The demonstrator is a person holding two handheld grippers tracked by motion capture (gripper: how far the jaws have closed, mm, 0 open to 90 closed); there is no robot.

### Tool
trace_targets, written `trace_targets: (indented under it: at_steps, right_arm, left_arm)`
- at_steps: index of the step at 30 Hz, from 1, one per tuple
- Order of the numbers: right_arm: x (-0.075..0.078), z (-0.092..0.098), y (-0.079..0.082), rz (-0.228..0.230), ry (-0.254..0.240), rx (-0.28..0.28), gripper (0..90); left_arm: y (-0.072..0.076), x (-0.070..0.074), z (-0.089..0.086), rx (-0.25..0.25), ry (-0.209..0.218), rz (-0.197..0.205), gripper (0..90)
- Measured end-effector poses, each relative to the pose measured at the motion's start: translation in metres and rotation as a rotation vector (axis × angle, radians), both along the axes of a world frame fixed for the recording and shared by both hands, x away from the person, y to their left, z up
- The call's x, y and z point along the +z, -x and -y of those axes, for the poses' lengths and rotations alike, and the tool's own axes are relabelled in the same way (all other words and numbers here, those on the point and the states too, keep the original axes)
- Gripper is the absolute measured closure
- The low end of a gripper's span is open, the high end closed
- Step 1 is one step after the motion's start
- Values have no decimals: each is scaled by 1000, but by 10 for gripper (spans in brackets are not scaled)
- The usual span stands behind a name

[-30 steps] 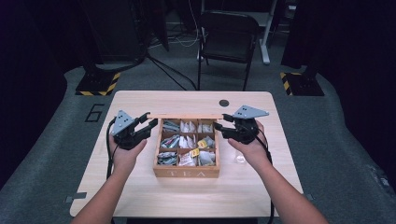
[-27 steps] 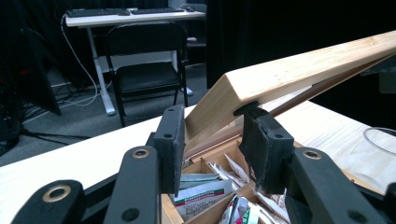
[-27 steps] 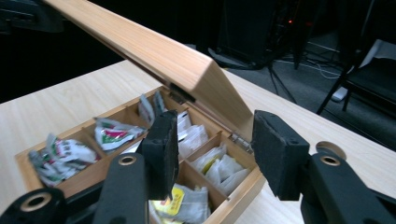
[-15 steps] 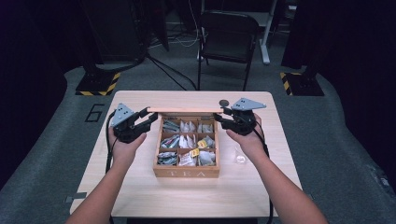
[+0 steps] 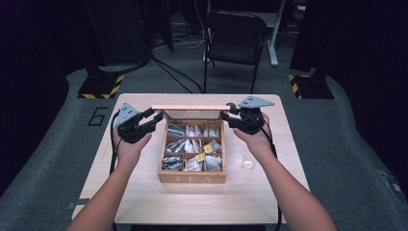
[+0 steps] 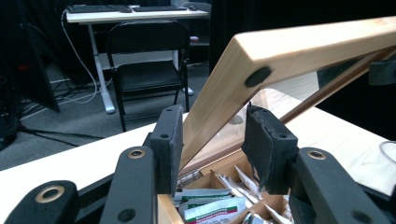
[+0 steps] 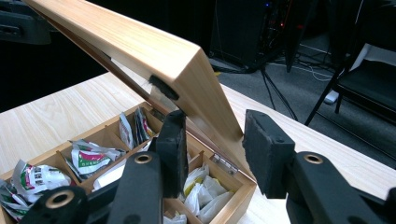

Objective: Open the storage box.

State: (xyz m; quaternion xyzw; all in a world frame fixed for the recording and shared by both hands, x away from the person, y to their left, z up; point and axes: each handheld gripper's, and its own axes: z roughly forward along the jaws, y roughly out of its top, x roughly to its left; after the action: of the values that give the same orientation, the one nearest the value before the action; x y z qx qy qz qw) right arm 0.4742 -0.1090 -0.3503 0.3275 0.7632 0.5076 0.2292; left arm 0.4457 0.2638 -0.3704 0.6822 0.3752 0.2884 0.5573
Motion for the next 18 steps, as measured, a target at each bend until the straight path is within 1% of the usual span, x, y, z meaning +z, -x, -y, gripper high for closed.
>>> trace_targets:
  at_steps: [3, 4, 7, 12, 16, 18]
  right_arm:
    - [0, 0, -2, -3, -11, -5, 597]
    - [0, 0, -2, -3, -14, -6, 597]
    - [1, 0, -3, -1, -16, -4, 597]
    - [2, 0, -5, -7, -15, -7, 598]
    - [3, 0, -7, -6, -15, -9, 599]
    - [4, 0, -8, -8, -16, -10, 601]
  left_arm:
    - [-4, -2, 0, -3, 1, -13, 576]
    - [-5, -3, 0, 0, -7, -14, 576]
    - [-8, -6, 1, 1, -14, -24, 577]
    - [-12, -6, 3, -1, -17, -24, 597]
    - [-14, -4, 4, 7, -22, -12, 620]
    - [-15, -3, 4, 2, -24, -17, 627]
